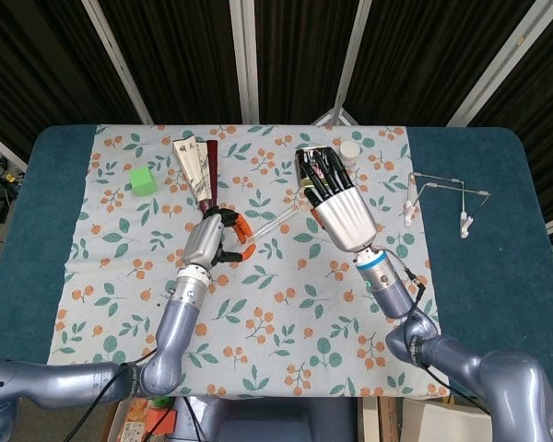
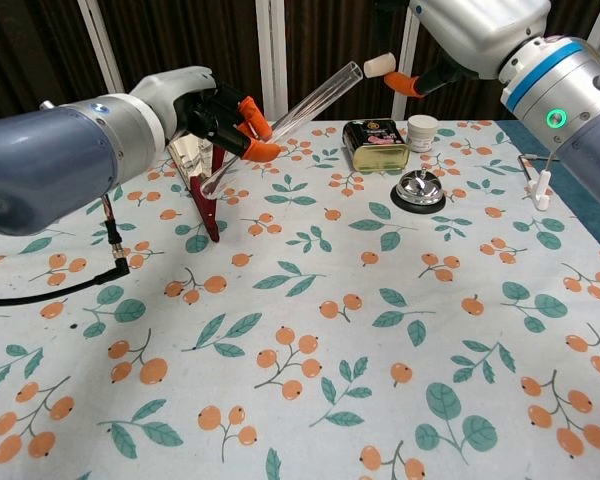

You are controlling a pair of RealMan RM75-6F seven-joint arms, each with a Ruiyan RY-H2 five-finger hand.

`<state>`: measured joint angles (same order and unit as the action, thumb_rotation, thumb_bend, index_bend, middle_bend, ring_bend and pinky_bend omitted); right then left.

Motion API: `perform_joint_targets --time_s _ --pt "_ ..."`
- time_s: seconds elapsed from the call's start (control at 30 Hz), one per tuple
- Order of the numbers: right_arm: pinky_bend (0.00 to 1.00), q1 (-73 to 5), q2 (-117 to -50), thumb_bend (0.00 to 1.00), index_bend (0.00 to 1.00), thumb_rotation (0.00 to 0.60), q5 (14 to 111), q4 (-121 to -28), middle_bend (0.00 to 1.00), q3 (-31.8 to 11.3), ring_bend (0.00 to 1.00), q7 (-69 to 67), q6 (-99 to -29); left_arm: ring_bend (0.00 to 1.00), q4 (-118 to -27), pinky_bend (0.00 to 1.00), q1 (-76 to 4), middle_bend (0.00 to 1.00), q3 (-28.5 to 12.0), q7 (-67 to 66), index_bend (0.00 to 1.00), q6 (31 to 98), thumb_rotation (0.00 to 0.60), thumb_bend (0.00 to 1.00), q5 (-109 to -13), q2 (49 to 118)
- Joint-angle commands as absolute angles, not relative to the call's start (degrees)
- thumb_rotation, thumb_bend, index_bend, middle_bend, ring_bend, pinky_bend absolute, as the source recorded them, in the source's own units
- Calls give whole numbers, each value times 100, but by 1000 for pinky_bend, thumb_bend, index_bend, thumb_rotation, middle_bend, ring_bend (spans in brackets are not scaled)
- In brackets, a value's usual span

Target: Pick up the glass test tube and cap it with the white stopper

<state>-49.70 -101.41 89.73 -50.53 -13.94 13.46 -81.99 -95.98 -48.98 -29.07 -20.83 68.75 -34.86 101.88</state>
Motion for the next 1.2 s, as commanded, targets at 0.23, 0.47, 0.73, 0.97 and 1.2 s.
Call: perform_joint_targets --time_s 0.23,0.47,0.73,0.97,1.2 --pt "0 -4973 -10135 413 682 600 8970 -5050 225 -1388 16 1359 -8183 181 -9650 0 -4929 689 -2900 -2075 668 6862 600 606 -3330 10172" --pt "0 -4987 -10155 412 682 600 8986 -5081 225 -1378 16 1373 -8185 181 -9678 0 -4973 689 -2896 -2057 668 6882 600 606 -3297 10194" --pt "0 -4987 -10152 413 682 600 8988 -5118 225 -1379 16 1388 -8191 181 -9725 0 -4988 690 -2925 -2028 667 6928 600 607 -3160 10207" --pt "0 -4981 -10135 414 682 600 8989 -5150 225 -1370 16 1401 -8180 181 -9779 0 -5010 690 -2935 -2033 668 6944 600 606 -3088 10190" --pt "0 -4976 -10124 414 682 600 8987 -5167 225 -1371 16 1423 -8173 181 -9845 0 -5029 691 -2898 -2033 668 6969 600 606 -3085 10195"
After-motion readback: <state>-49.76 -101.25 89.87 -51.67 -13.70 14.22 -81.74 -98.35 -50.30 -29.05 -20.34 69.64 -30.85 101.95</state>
